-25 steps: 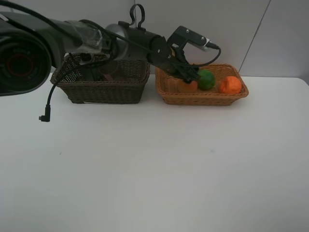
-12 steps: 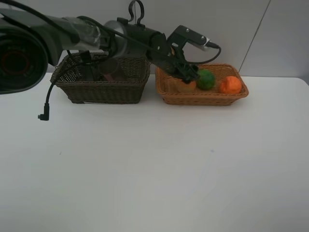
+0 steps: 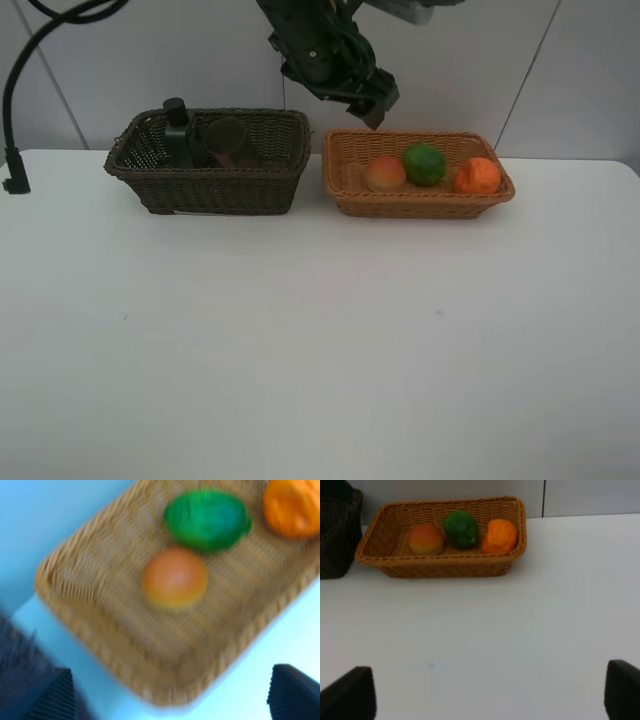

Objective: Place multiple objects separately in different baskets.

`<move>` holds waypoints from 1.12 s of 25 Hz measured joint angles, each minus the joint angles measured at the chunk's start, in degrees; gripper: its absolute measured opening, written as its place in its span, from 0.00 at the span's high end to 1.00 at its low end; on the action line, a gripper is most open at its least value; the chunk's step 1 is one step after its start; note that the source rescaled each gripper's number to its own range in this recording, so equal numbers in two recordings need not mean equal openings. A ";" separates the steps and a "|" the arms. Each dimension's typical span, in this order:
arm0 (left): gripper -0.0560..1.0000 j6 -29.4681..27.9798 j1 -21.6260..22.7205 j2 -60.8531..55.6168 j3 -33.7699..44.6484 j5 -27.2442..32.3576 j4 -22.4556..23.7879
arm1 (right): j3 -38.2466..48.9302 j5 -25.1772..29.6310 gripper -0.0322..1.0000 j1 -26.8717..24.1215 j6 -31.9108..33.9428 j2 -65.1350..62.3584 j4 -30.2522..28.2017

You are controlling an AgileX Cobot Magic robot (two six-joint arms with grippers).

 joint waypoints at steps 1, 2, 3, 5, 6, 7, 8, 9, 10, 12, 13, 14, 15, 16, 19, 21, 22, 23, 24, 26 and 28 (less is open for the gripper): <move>0.00 -0.85 0.06 -1.71 0.00 4.02 0.42 | 0.00 0.00 0.00 0.00 0.00 0.00 0.00; 0.00 -1.39 0.21 -2.83 0.00 6.86 1.00 | 0.00 0.00 0.00 0.00 0.00 0.00 0.00; 0.00 -2.39 0.45 -3.92 0.00 10.10 1.73 | 0.00 0.00 0.00 0.00 0.00 0.00 0.00; 0.00 -4.30 1.27 -6.49 0.00 15.57 3.77 | 0.00 0.00 0.00 0.00 0.00 0.00 0.00; 0.00 -5.29 1.87 -7.70 0.00 18.33 5.19 | 0.00 0.00 0.00 0.00 0.00 0.00 0.00; 0.00 -5.95 2.50 -8.72 0.08 20.27 6.52 | 0.00 0.00 0.00 0.00 0.00 0.00 0.00; 0.00 -6.68 3.11 -10.12 0.66 21.93 7.39 | 0.00 0.00 0.00 0.00 0.00 0.00 0.00; 0.00 -7.17 3.94 -11.86 1.82 23.02 8.00 | 0.00 0.00 0.00 0.00 0.00 0.00 0.00; 0.00 -7.75 4.89 -13.78 3.42 23.67 8.40 | 0.00 0.00 0.00 0.00 0.00 0.00 0.00; 0.00 -8.58 6.74 -18.05 7.37 23.75 8.86 | 0.00 0.00 0.00 0.00 0.00 0.00 0.05; 0.00 -9.00 7.72 -20.72 9.95 23.61 9.13 | 0.00 0.00 0.00 0.00 0.00 0.00 0.05; 0.00 -9.40 8.75 -23.16 12.74 23.04 9.40 | 0.00 0.00 0.00 0.00 0.00 0.00 0.05; 0.00 -9.75 9.60 -26.10 15.11 22.45 9.77 | 0.00 0.00 0.00 0.00 0.00 0.00 0.05; 0.00 -10.12 10.70 -29.17 17.91 21.72 10.04 | 0.00 0.00 0.00 0.00 0.00 0.00 0.05; 0.00 -10.84 14.34 -37.57 25.60 20.92 10.24 | 0.00 0.00 0.00 0.00 0.00 0.00 0.05; 0.00 -10.88 17.53 -42.76 30.60 20.87 10.24 | 0.00 0.00 0.00 0.00 0.00 0.00 0.05; 0.00 -10.88 18.98 -45.41 32.54 20.92 10.24 | 0.00 0.00 0.00 0.00 0.00 0.00 0.05; 0.00 -10.88 20.81 -47.97 34.76 21.06 10.19 | 0.00 0.00 0.00 0.00 0.00 0.00 0.05; 0.00 -10.88 22.71 -50.41 36.85 21.12 10.12 | 0.00 0.00 0.00 0.00 0.00 0.00 0.05; 0.00 -10.88 26.12 -54.80 40.32 21.18 9.74 | 0.00 0.00 0.00 0.00 0.00 0.00 0.05; 0.00 -10.88 29.36 -59.57 43.48 21.30 8.48 | 0.00 0.00 0.00 0.00 0.00 0.00 0.05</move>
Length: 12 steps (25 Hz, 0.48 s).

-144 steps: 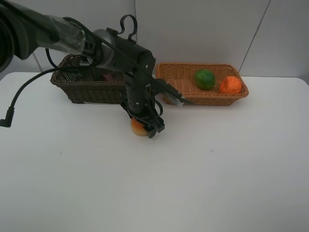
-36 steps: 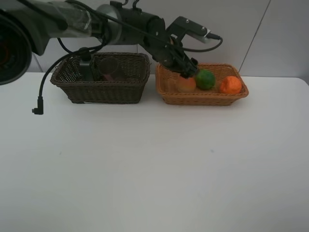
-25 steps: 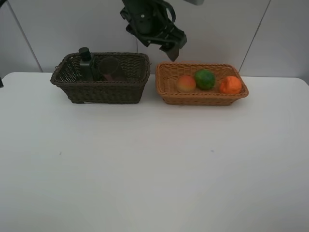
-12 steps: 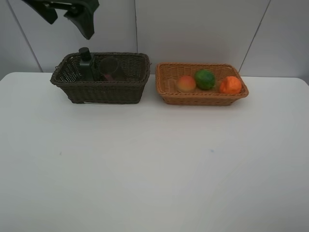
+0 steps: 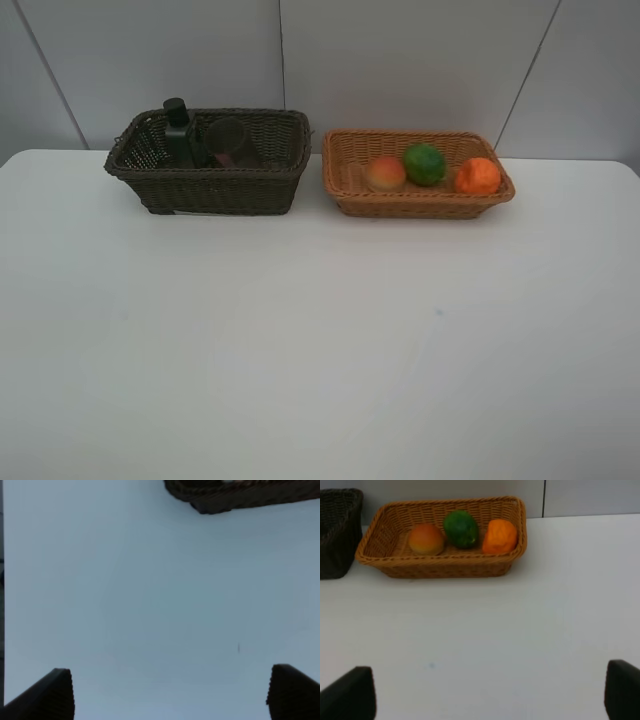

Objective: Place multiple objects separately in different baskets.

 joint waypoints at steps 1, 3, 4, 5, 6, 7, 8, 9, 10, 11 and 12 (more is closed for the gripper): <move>0.00 0.00 1.23 -1.97 1.15 -0.03 -0.57 | 0.00 0.00 0.00 0.00 0.00 0.00 0.00; 0.00 0.00 3.87 -6.67 3.83 0.08 -2.03 | 0.00 0.00 0.00 0.00 0.00 0.00 0.00; 0.00 0.00 4.93 -8.57 5.17 0.17 -2.83 | 0.00 0.00 0.00 0.00 0.00 0.00 0.00; 0.00 0.00 5.68 -10.79 6.30 0.19 -3.49 | 0.00 0.00 0.00 0.00 0.00 0.00 0.00; 0.00 0.00 6.42 -13.00 7.68 0.53 -4.34 | 0.00 0.00 0.00 0.00 0.00 0.00 0.00; 0.00 0.00 7.01 -15.17 9.09 1.19 -5.02 | 0.00 0.00 0.00 0.00 0.00 0.00 0.00; 0.00 0.00 7.38 -17.03 10.24 1.83 -5.64 | 0.00 0.00 0.00 0.00 0.00 0.00 0.00; 0.00 0.00 7.66 -19.29 11.56 2.63 -5.99 | 0.00 0.00 0.00 0.00 0.00 0.00 0.00; 0.00 0.00 7.86 -21.61 12.88 3.43 -6.26 | 0.00 0.00 0.00 0.00 0.00 0.00 0.00; 0.00 0.00 7.93 -23.55 14.11 4.35 -6.46 | 0.00 0.00 0.00 0.00 0.00 0.00 0.00; 0.00 0.00 7.93 -25.87 15.13 4.57 -6.60 | 0.00 0.00 0.00 0.00 0.00 0.00 0.00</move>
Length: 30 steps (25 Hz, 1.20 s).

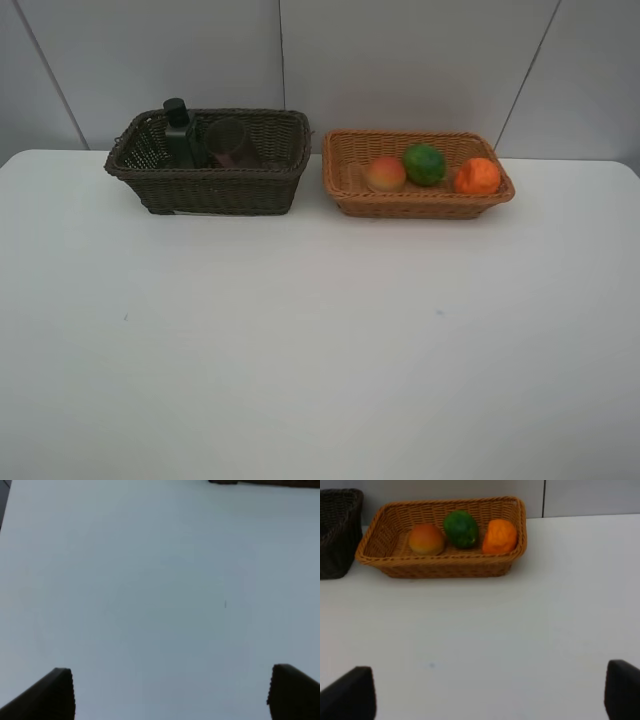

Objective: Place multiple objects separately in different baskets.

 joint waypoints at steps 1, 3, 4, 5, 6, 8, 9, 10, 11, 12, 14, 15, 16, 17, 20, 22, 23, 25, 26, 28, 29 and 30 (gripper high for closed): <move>0.00 0.00 0.00 -2.35 1.09 0.00 -0.14 | 0.00 0.00 0.00 0.00 0.00 0.00 0.00; 0.00 0.00 0.00 -6.45 3.07 0.00 -0.28 | 0.00 0.00 0.00 0.00 0.00 0.00 0.00; 0.00 0.00 0.00 -8.59 4.04 0.00 -0.33 | 0.00 0.00 0.00 0.00 0.00 0.00 0.00; 0.00 0.00 0.00 -10.63 4.90 0.00 -0.40 | 0.00 0.00 0.00 0.00 0.00 0.00 0.00; 0.00 0.00 0.00 -12.59 5.71 0.00 -0.40 | 0.00 0.00 0.00 0.00 0.00 0.00 0.00; 0.00 0.00 0.00 -15.90 7.15 0.00 -0.40 | 0.00 0.00 0.00 0.00 0.00 0.00 0.00; 0.00 0.00 0.00 -17.52 7.96 0.00 -0.40 | 0.00 0.00 0.00 0.00 0.00 0.00 0.00; 0.00 0.00 0.00 -18.77 8.68 0.00 -0.40 | 0.00 0.00 0.00 0.00 0.00 0.00 0.00; 0.00 0.00 0.00 -20.20 9.53 0.00 -0.41 | 0.00 0.00 0.00 0.00 0.00 0.00 0.00; 0.00 0.00 0.00 -21.54 10.36 0.00 -0.41 | 0.00 0.00 0.00 0.00 0.00 0.00 0.00; 0.00 0.00 0.00 -23.89 11.85 0.00 -0.41 | 0.00 0.00 0.00 0.00 0.00 0.00 0.00; 0.00 0.00 0.00 -25.13 12.67 0.00 -0.46 | 0.00 0.00 0.00 0.00 0.00 0.00 0.00; 0.00 0.00 0.00 -26.34 13.45 0.00 -0.46 | 0.00 0.00 0.00 0.00 0.00 0.00 0.00; 0.00 0.00 0.00 -27.30 14.21 0.00 -0.52 | 0.00 0.00 0.00 0.00 0.00 0.00 0.00; 0.00 0.00 0.00 -30.39 16.22 0.00 -0.69 | 0.00 0.00 0.00 0.00 0.00 0.00 0.00; 0.00 0.00 0.00 -32.07 17.60 0.00 -0.69 | 0.00 0.00 0.00 0.00 0.00 0.00 0.00; 0.00 0.00 0.00 -32.93 18.30 0.00 -0.81 | 0.00 0.00 0.00 0.00 0.00 0.00 0.00; 0.00 0.00 0.00 -34.35 18.76 0.00 -0.94 | 0.00 0.00 0.00 0.00 0.00 0.00 0.00; 0.00 0.00 0.00 -35.07 18.88 0.00 -0.98 | 0.00 0.00 0.00 0.00 0.00 0.00 0.00; 0.00 0.00 0.00 -35.64 18.89 0.00 -1.00 | 0.00 0.00 0.00 0.00 0.00 0.00 0.00; 0.00 0.00 0.00 -35.70 18.89 0.00 -1.00 | 0.00 0.00 0.00 0.00 0.00 0.00 0.00; 0.00 0.00 0.00 -35.70 18.89 0.00 -1.00 | 0.00 0.00 0.00 0.00 0.00 0.00 0.00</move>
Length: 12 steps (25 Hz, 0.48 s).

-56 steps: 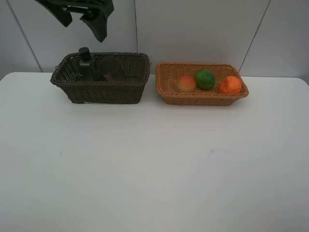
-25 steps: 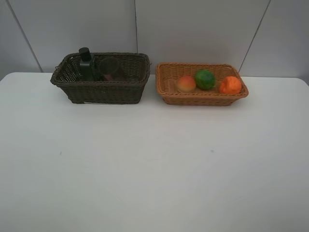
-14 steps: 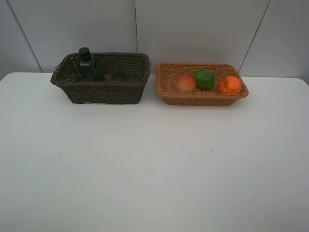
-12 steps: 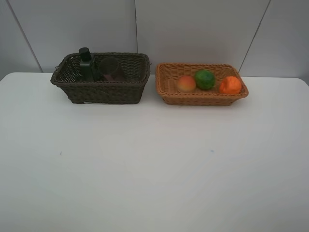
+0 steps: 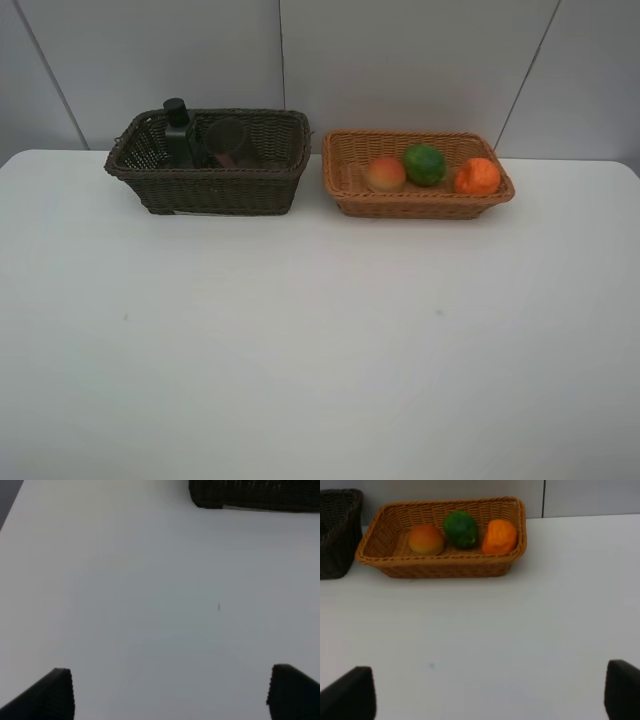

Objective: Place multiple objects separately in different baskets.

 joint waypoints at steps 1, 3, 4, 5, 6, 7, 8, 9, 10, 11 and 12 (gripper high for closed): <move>0.00 0.00 0.00 0.00 0.00 0.00 0.00 | 0.00 0.00 0.00 0.00 0.00 0.00 0.00; 0.00 0.00 0.00 0.00 0.22 -0.44 0.25 | 0.00 0.00 0.00 0.00 0.00 0.00 0.00; 0.00 0.00 0.00 0.00 0.44 -1.06 0.33 | 0.00 0.00 0.00 0.00 0.00 0.00 0.00; 0.00 0.00 0.00 0.00 0.60 -2.05 0.37 | 0.00 0.00 0.00 0.00 0.00 0.00 0.00; 0.00 0.00 0.00 0.00 0.89 -3.13 0.37 | 0.00 0.00 0.00 0.00 0.00 0.00 0.00; 0.00 0.00 0.00 0.00 1.40 -4.57 0.37 | 0.00 0.00 0.00 0.00 0.00 0.00 0.00; 0.00 0.05 0.00 0.00 2.06 -5.79 0.32 | 0.00 0.00 0.00 0.00 0.00 0.00 0.00; 0.00 0.10 0.00 0.00 2.44 -6.52 0.32 | 0.00 0.00 0.00 0.00 0.00 0.00 0.00; 0.00 0.16 0.00 0.00 2.68 -6.76 0.32 | 0.00 0.00 0.00 0.00 0.00 0.00 0.00; 0.00 0.30 0.00 0.00 2.69 -7.03 0.32 | 0.00 0.00 0.00 0.00 0.00 0.00 0.00; 0.00 0.50 0.00 0.00 2.69 -7.25 0.32 | 0.00 0.00 0.00 0.00 0.00 0.00 0.00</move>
